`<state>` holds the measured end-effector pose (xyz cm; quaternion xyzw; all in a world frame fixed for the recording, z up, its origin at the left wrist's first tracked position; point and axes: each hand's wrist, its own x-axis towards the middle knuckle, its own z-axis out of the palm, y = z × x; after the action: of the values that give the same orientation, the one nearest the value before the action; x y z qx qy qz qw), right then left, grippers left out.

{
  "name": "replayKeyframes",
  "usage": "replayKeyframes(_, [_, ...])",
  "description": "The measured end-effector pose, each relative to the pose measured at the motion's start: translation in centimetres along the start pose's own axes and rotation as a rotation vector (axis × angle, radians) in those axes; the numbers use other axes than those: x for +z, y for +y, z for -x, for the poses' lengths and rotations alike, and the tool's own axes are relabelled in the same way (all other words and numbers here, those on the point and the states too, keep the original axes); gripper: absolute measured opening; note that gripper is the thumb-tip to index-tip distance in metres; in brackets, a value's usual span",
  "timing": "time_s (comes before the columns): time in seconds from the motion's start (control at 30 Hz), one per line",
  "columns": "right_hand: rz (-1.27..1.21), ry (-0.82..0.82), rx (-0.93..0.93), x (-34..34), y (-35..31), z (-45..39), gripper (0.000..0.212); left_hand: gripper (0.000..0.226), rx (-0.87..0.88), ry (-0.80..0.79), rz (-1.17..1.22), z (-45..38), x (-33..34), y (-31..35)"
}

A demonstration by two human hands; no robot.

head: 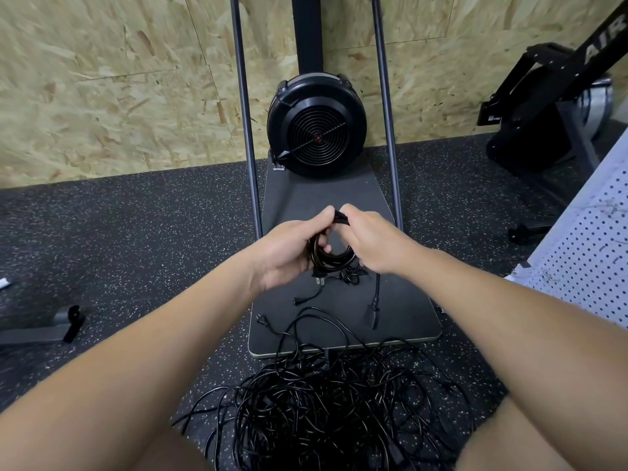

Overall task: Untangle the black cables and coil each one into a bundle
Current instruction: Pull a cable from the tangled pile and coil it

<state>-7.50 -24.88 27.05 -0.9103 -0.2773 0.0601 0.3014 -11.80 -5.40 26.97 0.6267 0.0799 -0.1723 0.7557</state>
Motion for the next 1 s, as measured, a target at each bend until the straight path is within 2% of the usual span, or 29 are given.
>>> replayKeyframes(0.07, [-0.043,-0.005,0.020,0.2,-0.4,0.0,0.031,0.043,0.072,0.111,-0.014,-0.2,0.6,-0.4])
replayKeyframes(0.13, [-0.076,-0.011,0.042,0.3,-0.5,-0.1,0.030,0.050,0.155,0.210,-0.173,-0.3,1.0,-0.7])
replayKeyframes(0.27, [0.000,0.024,0.095,0.5,-0.4,-0.1,0.030,0.073,0.188,0.237,-0.377,0.1,1.8,-0.9])
replayKeyframes(0.3, [0.032,0.037,0.112,0.7,-0.6,-0.1,0.029,0.070,0.222,0.278,-0.416,0.3,2.2,-1.1])
replayKeyframes(0.37, [0.018,0.056,0.141,1.1,-1.1,-0.2,0.028,0.047,0.377,0.395,-0.500,0.1,2.8,-1.8])
replayKeyframes(0.43, [-0.119,0.029,0.150,1.2,-1.4,-0.2,0.029,0.029,0.557,0.436,-0.590,0.0,2.5,-2.0])
replayKeyframes(0.5, [-0.190,-0.028,0.109,0.8,-1.3,0.0,0.032,0.031,0.649,0.410,-0.647,-0.2,1.8,-1.7])
replayKeyframes(0.57, [-0.139,-0.082,0.063,0.5,-0.7,0.0,0.041,0.038,0.629,0.415,-0.631,-0.5,1.1,-1.4])
replayKeyframes(0.63, [-0.199,-0.141,0.096,0.2,0.0,-0.2,0.044,0.043,0.589,0.489,-0.620,-0.9,0.2,-1.3])
replayKeyframes(0.77, [-0.372,-0.239,0.085,-0.8,1.7,-0.2,0.023,0.055,0.498,0.609,-0.550,-1.0,-1.3,-0.9])
replayKeyframes(0.9, [-0.363,-0.410,0.090,-0.3,2.3,0.3,0.025,0.056,0.471,0.618,-0.431,-0.7,-1.4,-0.6])
replayKeyframes(1.0, [-0.409,-0.474,0.093,0.8,2.1,0.4,0.016,0.062,0.449,0.612,-0.380,-0.7,-1.2,-0.7])
